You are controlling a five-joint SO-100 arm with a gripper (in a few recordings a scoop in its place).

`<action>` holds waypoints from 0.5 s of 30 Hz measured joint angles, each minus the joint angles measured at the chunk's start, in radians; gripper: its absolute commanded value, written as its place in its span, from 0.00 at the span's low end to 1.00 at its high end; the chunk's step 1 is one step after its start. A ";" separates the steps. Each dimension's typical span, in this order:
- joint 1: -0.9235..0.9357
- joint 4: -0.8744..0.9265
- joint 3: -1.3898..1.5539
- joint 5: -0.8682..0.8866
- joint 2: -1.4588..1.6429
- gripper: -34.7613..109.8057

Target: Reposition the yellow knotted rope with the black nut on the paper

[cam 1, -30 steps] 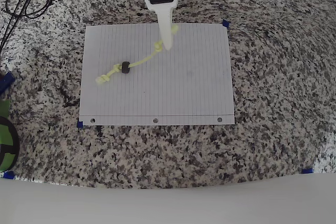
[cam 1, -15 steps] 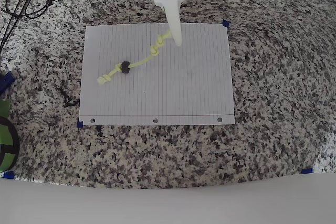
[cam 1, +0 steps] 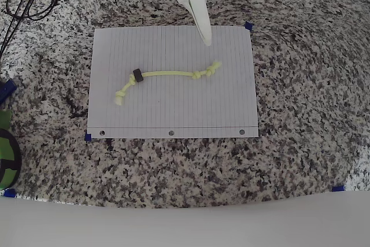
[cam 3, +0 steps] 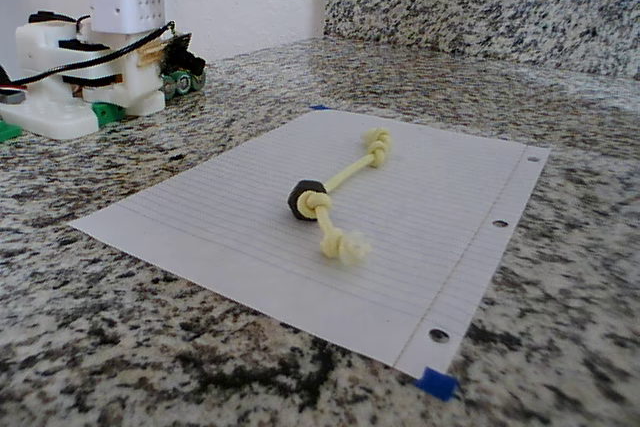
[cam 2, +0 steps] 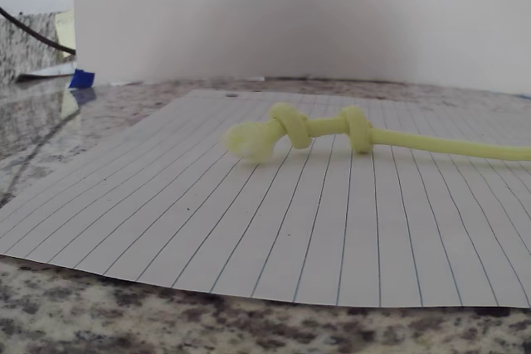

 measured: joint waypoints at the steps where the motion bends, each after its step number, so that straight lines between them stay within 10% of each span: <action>1: 0.008 0.009 0.000 0.002 0.000 0.51; 15: 0.207 0.370 -0.198 0.212 -0.305 0.45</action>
